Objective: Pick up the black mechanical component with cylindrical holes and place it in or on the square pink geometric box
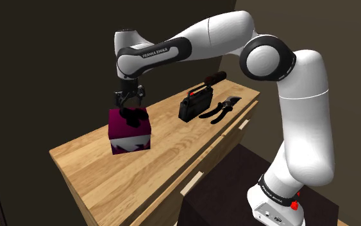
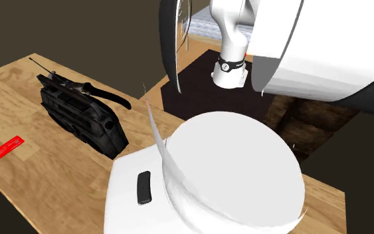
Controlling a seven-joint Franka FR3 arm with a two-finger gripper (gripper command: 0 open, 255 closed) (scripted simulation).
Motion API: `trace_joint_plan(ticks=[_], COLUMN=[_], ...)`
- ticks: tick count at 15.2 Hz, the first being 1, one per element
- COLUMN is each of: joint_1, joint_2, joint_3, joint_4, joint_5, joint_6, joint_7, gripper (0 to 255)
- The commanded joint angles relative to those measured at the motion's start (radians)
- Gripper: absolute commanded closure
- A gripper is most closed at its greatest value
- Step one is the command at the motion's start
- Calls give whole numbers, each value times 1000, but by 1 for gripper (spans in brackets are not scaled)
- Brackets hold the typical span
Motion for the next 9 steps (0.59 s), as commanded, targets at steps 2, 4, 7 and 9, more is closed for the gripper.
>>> trace_joint_plan(ticks=[2, 4, 7, 9], joint_1=[1, 1, 1, 1], joint_2=[-23, -23, -23, -23], joint_3=[3, 3, 3, 3], joint_4=[50, 49, 50, 50], joint_5=[5, 5, 5, 5], joint_6=[-73, -73, -73, -73], joint_7=[-4, -4, -4, -4], gripper=[0, 0, 0, 0])
